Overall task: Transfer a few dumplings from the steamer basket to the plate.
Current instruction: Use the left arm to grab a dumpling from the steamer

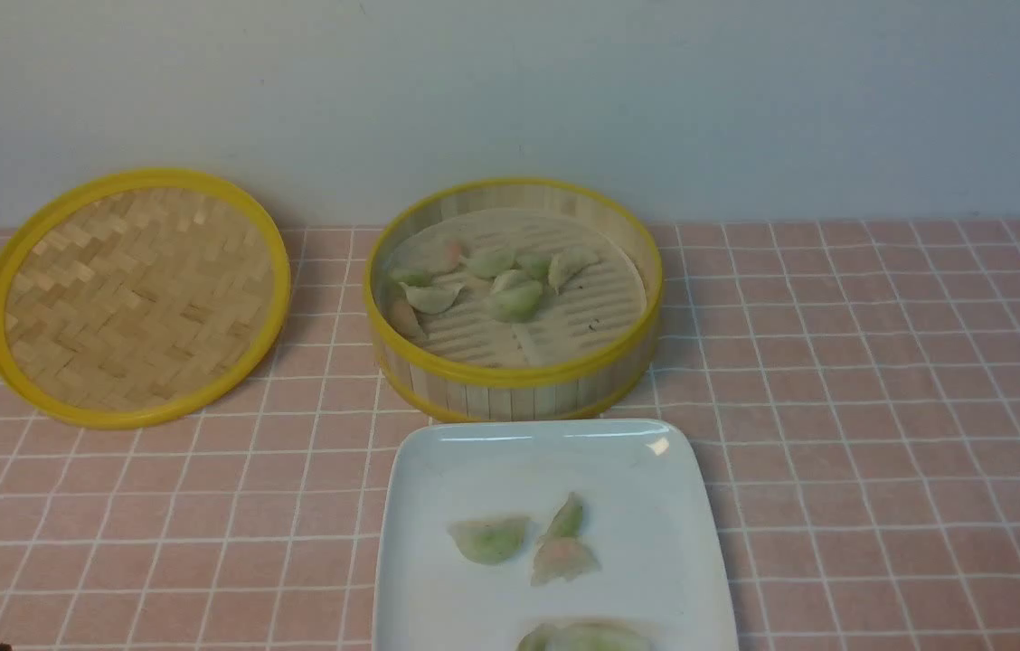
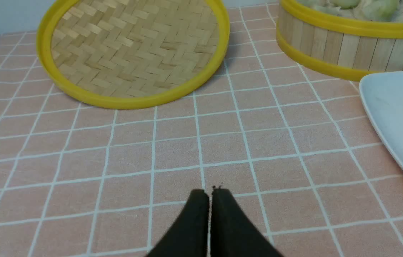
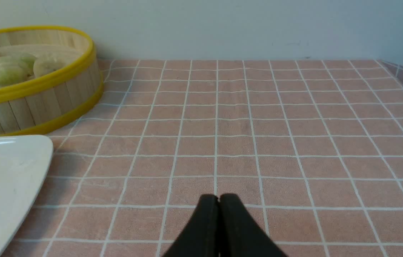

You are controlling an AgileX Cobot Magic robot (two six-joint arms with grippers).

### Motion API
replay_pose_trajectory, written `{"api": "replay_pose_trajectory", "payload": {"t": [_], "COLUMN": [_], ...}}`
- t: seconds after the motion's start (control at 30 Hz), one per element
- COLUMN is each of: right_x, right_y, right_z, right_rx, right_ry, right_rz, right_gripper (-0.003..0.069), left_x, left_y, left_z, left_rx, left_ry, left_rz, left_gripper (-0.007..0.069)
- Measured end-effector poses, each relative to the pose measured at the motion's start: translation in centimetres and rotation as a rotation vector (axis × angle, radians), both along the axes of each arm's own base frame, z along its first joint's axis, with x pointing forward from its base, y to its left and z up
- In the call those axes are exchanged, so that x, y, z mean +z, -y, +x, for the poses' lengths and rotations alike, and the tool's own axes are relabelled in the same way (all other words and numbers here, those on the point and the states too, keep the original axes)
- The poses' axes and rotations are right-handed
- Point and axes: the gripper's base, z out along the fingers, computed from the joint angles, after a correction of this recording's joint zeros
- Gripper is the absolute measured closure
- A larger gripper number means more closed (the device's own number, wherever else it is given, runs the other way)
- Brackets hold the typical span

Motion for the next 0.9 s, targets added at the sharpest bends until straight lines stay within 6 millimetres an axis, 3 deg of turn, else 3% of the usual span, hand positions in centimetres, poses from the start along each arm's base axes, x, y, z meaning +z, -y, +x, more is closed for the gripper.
{"api": "replay_pose_trajectory", "payload": {"t": [0.77,0.9], "right_x": [0.0,0.0], "right_y": [0.0,0.0], "right_z": [0.0,0.0], "right_rx": [0.0,0.0], "right_ry": [0.0,0.0], "right_rz": [0.0,0.0], "right_gripper": [0.0672,0.0672], "left_x": [0.02,0.64], "left_y": [0.01,0.38], "left_z": [0.01,0.16], "left_rx": [0.001,0.017], "left_ry": [0.002,0.058], "left_rz": [-0.008,-0.212], "left_gripper": [0.0631,0.0631]}}
